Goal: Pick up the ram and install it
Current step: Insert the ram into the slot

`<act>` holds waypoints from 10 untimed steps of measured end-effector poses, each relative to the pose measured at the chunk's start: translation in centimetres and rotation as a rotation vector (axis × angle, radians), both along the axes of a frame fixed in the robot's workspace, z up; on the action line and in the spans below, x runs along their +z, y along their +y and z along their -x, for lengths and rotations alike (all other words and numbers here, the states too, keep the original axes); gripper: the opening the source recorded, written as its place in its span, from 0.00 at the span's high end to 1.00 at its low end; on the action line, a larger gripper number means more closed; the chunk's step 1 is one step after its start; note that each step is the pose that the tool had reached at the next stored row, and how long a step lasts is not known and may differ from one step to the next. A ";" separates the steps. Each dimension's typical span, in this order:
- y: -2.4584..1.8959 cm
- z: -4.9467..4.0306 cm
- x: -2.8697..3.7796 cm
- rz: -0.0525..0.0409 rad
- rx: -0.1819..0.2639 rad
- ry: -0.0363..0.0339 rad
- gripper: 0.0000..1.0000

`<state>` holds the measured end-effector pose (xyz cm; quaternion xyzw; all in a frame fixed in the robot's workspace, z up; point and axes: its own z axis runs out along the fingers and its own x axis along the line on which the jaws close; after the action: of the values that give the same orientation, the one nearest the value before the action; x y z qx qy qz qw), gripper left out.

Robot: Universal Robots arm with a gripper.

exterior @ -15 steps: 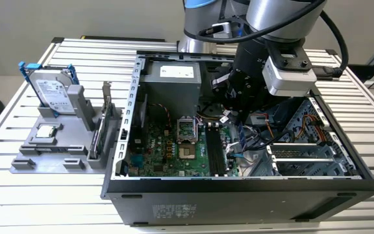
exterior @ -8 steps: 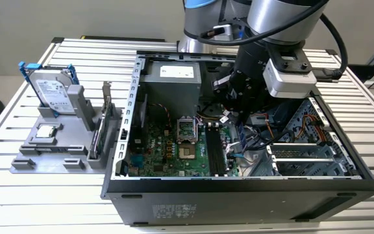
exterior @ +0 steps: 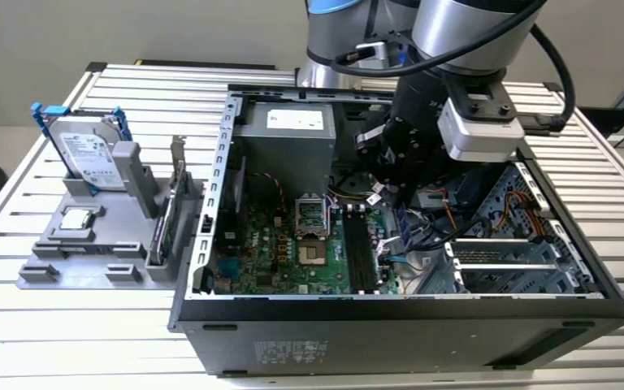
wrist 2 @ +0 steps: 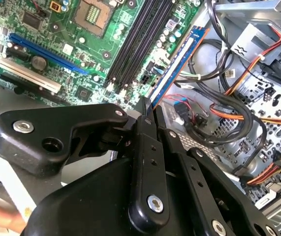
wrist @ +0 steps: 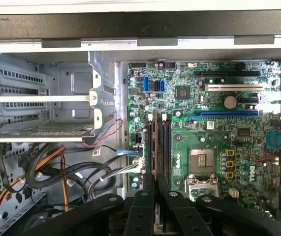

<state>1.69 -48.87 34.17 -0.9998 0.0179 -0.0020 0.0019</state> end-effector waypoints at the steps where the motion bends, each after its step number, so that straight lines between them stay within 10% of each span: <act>1: 0.04 -0.01 -0.04 0.0001 0.000 0.0000 1.00; 10: 0.20 -0.02 -0.56 0.0005 0.000 0.0000 1.00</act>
<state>1.71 -48.67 33.60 -0.9998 0.0179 -0.0020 0.0017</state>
